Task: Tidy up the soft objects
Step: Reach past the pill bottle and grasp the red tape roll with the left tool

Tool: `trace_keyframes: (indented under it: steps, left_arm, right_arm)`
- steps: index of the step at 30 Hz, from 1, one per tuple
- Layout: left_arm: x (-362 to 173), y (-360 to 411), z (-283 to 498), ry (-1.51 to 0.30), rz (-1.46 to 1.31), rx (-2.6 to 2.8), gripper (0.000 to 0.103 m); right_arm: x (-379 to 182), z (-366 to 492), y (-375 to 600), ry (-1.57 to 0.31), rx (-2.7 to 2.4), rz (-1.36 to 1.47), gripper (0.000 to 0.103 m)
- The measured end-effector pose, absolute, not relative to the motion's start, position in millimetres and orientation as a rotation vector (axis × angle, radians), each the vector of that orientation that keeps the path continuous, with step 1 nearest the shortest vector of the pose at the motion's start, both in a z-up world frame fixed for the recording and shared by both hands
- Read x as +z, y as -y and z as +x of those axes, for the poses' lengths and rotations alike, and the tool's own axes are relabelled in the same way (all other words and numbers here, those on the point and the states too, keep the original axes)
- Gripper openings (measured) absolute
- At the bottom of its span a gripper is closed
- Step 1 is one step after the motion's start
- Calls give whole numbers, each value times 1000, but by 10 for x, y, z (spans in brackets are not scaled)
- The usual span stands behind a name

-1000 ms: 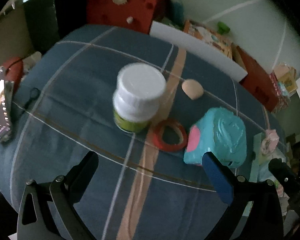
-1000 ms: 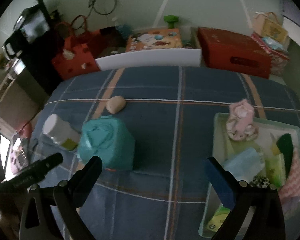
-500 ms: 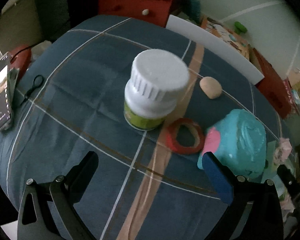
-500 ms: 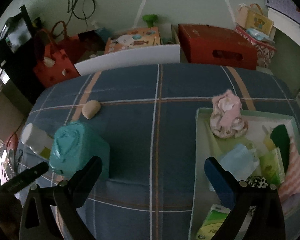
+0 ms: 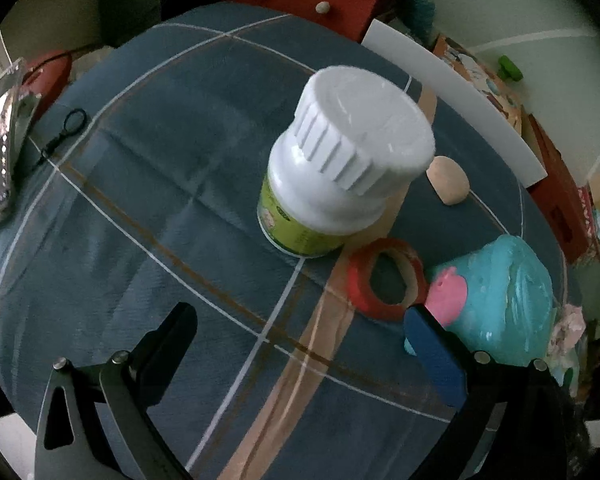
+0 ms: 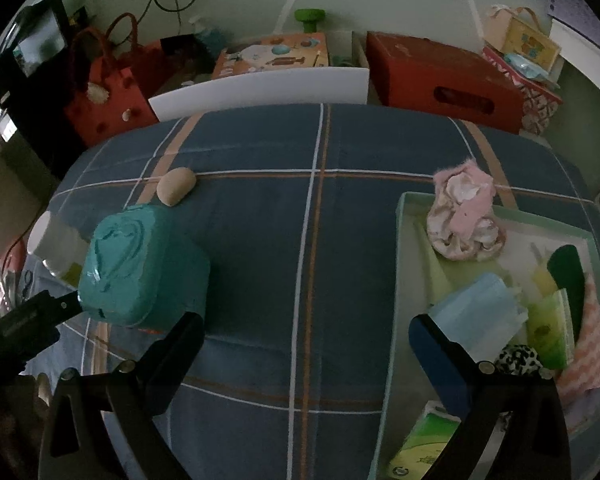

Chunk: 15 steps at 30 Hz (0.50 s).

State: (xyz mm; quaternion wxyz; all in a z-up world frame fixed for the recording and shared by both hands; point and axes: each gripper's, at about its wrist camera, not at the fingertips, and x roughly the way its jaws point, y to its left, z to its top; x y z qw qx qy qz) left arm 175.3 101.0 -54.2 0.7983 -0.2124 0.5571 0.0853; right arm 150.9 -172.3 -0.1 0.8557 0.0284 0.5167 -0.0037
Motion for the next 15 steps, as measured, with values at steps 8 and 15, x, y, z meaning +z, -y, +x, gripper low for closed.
trace_keyframes:
  steps: [8,15]
  left_arm:
    - [-687,-1057,1818,-1199,-510,241,102]
    - [-765,-1096,1883,-1202,-506,299,94]
  right_arm:
    - [26,1494,1777,-1079,3,85,103]
    - [45,1482,1789,-1075,10,97,103]
